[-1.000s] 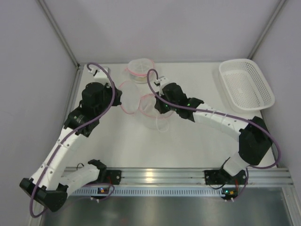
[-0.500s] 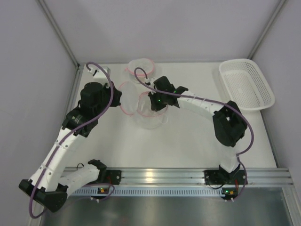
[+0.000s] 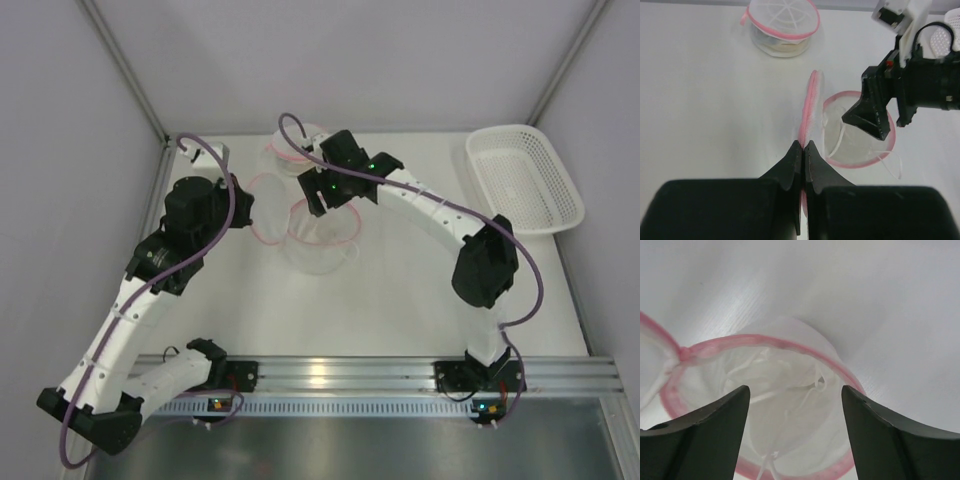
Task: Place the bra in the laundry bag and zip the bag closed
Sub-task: Adjust the bra in the laundry bag.
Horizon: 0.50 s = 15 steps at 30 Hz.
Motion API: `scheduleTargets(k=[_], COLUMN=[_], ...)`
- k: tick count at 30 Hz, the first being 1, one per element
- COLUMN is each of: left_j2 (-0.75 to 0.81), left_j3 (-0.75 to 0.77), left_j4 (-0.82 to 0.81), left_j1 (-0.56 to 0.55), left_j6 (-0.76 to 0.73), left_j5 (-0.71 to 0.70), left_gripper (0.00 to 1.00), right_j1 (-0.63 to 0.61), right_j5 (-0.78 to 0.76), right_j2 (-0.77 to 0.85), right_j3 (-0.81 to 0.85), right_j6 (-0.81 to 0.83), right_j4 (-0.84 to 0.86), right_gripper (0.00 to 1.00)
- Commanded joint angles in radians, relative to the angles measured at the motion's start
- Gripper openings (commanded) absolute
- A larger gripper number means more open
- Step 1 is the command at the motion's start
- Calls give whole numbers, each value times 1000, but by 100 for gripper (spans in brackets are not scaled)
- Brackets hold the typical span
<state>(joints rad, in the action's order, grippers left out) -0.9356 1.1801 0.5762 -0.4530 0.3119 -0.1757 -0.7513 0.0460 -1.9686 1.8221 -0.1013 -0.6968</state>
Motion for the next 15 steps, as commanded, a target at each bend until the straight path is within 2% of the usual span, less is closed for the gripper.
scheduleTargets(k=[1, 5, 8, 13, 15], left_j2=[15, 15, 14, 17, 17], left_j3=[26, 23, 19, 10, 9], left_j4=[-13, -13, -13, -13, -13], left_j1=[4, 4, 4, 4, 4], left_j6=[-5, -2, 1, 1, 4], left_j5=[-21, -34, -41, -41, -39], left_gripper=[0, 0, 0, 0, 0], right_j1=[4, 9, 15, 17, 17], right_j5=[-29, -95, -109, -78, -57], right_j2=[105, 143, 239, 523, 594], right_j3=[126, 169, 44, -384, -546], right_j6=[-23, -29, -69, -201, -268], right_j4=[-84, -162, -146, 38, 100], right_gripper=[75, 76, 76, 83, 83])
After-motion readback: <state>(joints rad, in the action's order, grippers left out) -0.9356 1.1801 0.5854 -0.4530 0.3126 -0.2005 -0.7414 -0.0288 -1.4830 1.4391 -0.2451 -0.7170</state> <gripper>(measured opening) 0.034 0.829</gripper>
